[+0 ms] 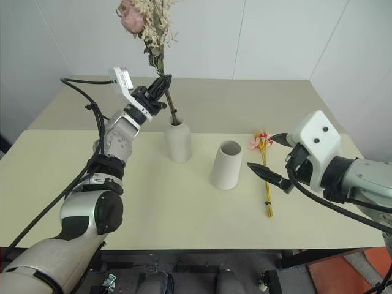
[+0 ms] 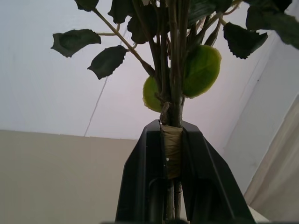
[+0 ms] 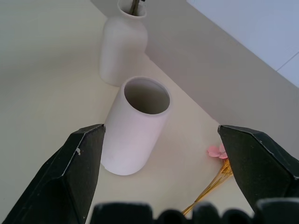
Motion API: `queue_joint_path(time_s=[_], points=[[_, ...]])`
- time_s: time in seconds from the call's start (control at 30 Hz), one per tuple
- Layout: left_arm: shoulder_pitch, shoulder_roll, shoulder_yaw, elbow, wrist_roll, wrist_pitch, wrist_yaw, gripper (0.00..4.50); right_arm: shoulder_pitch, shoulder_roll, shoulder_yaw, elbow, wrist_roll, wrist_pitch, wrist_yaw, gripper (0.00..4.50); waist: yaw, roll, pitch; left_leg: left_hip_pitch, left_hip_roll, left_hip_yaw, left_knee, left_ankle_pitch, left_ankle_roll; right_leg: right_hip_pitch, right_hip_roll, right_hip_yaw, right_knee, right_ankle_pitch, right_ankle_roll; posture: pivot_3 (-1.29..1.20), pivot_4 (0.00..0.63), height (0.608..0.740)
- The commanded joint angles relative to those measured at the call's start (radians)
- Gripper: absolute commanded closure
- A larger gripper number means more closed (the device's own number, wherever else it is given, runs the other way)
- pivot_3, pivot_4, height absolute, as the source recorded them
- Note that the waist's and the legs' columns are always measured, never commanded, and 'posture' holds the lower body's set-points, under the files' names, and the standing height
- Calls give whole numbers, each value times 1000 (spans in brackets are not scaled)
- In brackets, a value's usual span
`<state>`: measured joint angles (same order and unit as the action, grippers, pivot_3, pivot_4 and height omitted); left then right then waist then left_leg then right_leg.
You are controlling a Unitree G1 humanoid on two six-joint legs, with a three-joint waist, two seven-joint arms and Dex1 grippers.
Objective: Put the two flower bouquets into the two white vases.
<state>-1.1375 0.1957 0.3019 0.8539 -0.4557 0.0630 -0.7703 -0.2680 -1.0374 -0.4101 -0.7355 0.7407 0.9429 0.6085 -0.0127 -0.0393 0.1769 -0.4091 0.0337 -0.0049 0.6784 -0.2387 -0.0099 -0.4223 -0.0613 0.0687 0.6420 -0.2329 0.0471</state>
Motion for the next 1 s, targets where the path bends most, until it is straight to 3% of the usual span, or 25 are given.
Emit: queue_joint_path(time_s=[0.03,0.2,0.47,0.63,0.8,1.0], points=[[12,-2,-28,-102,5,-37,-42,4359,-6,-6,-46,-7,-5,-34,5,0,1,0,0,0,0,0,0,0,0,0,0,0,0,0,0,0,150,740],[42,-1,-55,-129,29,-57,-29,4359,-13,-15,-45,-2,-7,-38,9,0,1,0,0,0,0,0,0,0,0,0,0,0,0,0,0,0,150,740],[160,31,-100,-271,69,-51,-10,1723,-14,-31,-52,12,-10,-34,16,0,-1,0,0,1,0,0,0,0,0,0,0,0,1,0,0,0,150,740],[273,116,-88,-451,41,81,21,133,-20,-37,-44,24,-19,-38,24,0,-3,0,0,1,0,0,0,0,0,0,0,1,1,0,0,0,150,740],[434,291,-50,-712,-64,291,-54,30,-28,-44,-25,53,-24,-15,17,0,-8,1,0,2,1,0,0,0,0,0,0,1,2,0,0,0,150,740],[608,554,-16,-936,-135,391,-218,30,-217,-12,143,268,-36,203,-101,0,-7,1,0,4,2,2,1,0,0,1,1,1,4,0,-1,0,150,740]])
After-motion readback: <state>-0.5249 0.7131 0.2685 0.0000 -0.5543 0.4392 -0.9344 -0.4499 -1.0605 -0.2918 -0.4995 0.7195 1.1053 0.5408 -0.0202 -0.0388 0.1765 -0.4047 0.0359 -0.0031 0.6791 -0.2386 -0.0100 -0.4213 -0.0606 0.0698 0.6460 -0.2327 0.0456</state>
